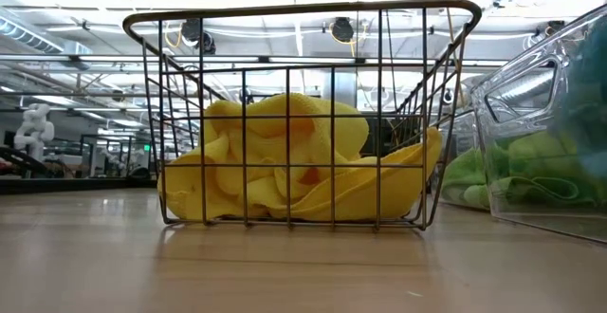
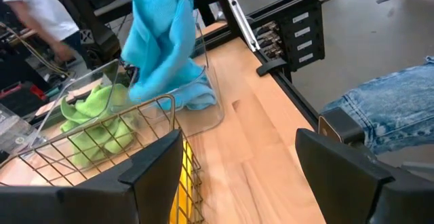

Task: Sort microfiber towel by color & place in baskets
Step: Put the blue microfiber cloth into the bottom transparent bin

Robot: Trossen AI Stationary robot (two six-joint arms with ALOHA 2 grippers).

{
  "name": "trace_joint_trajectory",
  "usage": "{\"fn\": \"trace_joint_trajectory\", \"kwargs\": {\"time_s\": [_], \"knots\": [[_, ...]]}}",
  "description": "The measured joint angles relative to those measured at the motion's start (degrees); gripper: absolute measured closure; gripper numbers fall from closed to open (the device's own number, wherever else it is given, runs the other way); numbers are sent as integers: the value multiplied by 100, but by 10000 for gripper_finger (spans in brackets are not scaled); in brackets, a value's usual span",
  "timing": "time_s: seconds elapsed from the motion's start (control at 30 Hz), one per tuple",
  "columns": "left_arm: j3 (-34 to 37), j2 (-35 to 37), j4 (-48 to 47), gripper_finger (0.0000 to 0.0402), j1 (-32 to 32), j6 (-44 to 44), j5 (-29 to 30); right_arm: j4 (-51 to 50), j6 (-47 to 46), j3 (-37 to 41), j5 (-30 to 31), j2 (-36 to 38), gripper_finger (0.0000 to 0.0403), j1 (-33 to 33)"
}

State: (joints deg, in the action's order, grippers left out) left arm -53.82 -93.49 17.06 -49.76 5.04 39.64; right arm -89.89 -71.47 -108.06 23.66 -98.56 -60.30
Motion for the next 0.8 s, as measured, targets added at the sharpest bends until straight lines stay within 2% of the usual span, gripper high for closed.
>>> {"fn": "trace_joint_trajectory", "kwargs": {"time_s": [0.2,0.37,0.57,0.8], "knots": [[0,0,-1,112,0,17,0,-8,851,-329,324,0,402,239],[0,0,-3,112,-2,15,-12,-9,1068,-247,590,0,402,370],[0,0,-2,112,-2,15,-39,-9,719,444,606,0,402,451],[0,0,-3,112,-2,12,-39,63,210,1683,417,0,397,449]]}}
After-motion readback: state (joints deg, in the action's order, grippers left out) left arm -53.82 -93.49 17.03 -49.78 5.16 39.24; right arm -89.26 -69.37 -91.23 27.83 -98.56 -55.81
